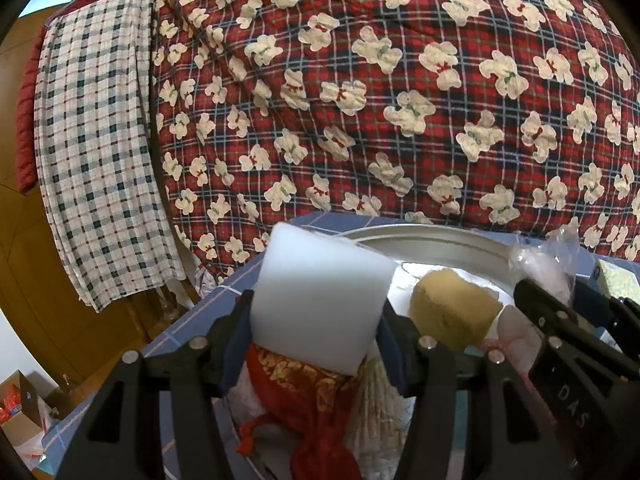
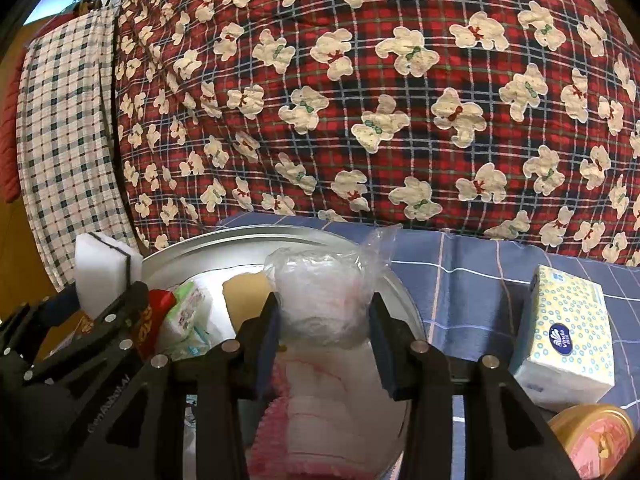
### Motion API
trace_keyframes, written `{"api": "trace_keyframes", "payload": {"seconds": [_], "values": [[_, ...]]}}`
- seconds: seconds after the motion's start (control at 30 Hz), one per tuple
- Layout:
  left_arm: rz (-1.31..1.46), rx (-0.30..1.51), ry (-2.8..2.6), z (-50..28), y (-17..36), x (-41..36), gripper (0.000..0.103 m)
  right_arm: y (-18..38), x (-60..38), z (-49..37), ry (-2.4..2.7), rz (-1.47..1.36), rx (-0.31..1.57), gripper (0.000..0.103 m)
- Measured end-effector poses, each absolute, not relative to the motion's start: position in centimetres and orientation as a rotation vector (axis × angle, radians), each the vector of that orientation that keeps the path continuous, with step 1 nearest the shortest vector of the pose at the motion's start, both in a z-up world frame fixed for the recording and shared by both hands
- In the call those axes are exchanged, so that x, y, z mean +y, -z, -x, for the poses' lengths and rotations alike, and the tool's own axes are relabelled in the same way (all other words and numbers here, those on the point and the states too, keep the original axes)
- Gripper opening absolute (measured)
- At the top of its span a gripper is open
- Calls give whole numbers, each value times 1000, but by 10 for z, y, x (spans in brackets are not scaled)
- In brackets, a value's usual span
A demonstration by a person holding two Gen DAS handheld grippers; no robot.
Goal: Organize soft objects
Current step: 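Open the left gripper to drop the sponge while the right drops the plastic bag into the tin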
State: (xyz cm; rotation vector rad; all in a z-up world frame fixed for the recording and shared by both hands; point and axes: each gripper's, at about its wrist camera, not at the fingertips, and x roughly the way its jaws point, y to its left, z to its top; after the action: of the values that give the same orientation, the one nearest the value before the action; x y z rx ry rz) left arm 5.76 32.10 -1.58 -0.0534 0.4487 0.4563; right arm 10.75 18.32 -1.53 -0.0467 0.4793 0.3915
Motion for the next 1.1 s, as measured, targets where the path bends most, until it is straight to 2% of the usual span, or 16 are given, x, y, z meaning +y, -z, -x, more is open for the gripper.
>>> {"api": "trace_keyframes", "payload": {"seconds": [0.1, 0.17, 0.27, 0.3, 0.43, 0.7, 0.83, 1.1], "values": [[42, 451, -462, -59, 16, 319, 60, 16, 183, -110, -418, 38, 492, 48], [36, 458, -462, -60, 16, 319, 63, 17, 183, -110, -449, 28, 496, 58], [49, 454, -463, -60, 15, 319, 75, 15, 179, -108, -436, 8, 482, 61], [57, 452, -469, -60, 15, 320, 82, 15, 176, -107, -436, -8, 475, 63], [97, 411, -503, -53, 13, 324, 103, 12, 163, -103, -395, -56, 433, 76], [106, 371, -494, -45, 11, 322, 103, 1, 153, -83, -330, -46, 314, 78], [98, 346, -475, -39, 9, 317, 103, -5, 148, -72, -287, -37, 240, 85], [81, 291, -485, -27, 4, 309, 103, -9, 150, -59, -206, 56, 168, 85]]}}
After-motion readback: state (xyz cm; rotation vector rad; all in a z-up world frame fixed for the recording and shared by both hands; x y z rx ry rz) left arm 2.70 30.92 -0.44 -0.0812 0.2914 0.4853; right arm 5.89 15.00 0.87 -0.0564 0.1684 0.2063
